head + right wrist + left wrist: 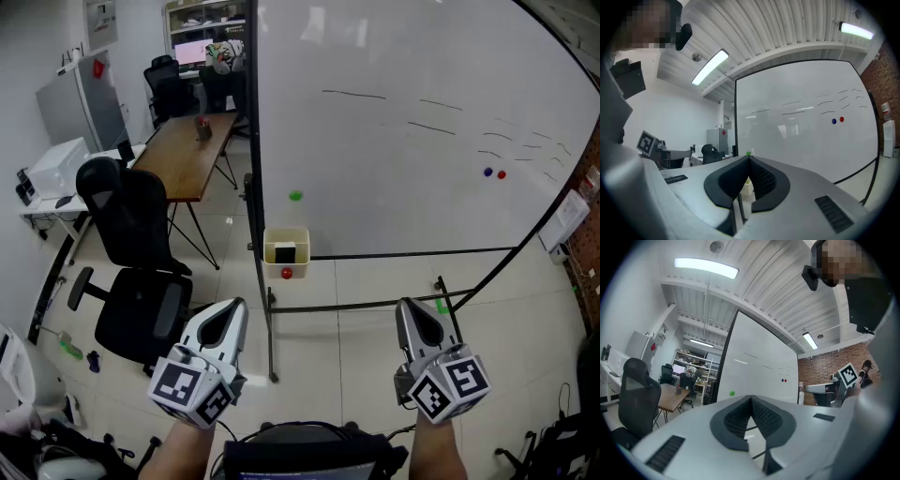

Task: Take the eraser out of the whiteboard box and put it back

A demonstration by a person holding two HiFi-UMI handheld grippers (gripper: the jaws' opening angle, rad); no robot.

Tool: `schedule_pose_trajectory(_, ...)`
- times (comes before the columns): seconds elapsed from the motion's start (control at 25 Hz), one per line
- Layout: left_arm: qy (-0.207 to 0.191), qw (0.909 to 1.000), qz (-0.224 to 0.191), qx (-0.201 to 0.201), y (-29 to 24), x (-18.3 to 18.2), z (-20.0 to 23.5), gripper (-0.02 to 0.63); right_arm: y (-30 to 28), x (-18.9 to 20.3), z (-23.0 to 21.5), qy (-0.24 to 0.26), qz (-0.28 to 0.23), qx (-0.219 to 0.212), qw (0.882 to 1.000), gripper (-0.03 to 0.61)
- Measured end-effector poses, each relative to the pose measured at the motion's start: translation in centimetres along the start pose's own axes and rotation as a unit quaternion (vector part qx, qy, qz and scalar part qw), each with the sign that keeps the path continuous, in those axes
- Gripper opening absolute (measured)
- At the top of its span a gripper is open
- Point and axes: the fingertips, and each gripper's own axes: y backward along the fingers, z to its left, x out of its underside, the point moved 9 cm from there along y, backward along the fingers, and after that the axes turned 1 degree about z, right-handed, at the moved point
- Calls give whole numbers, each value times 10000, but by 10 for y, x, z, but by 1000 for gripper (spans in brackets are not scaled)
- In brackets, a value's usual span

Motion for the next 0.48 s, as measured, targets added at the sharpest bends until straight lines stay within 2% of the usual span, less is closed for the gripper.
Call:
schedule_pose_trajectory(0.28, 29, 9998, 41, 210, 10, 0, 47, 34, -35, 3, 42, 76, -15, 140, 9999, 8)
schedule_pose_trajectory(0.48, 178, 9992, 11, 344, 2, -4, 67, 34, -65, -3, 58, 121, 21, 37, 9999, 8)
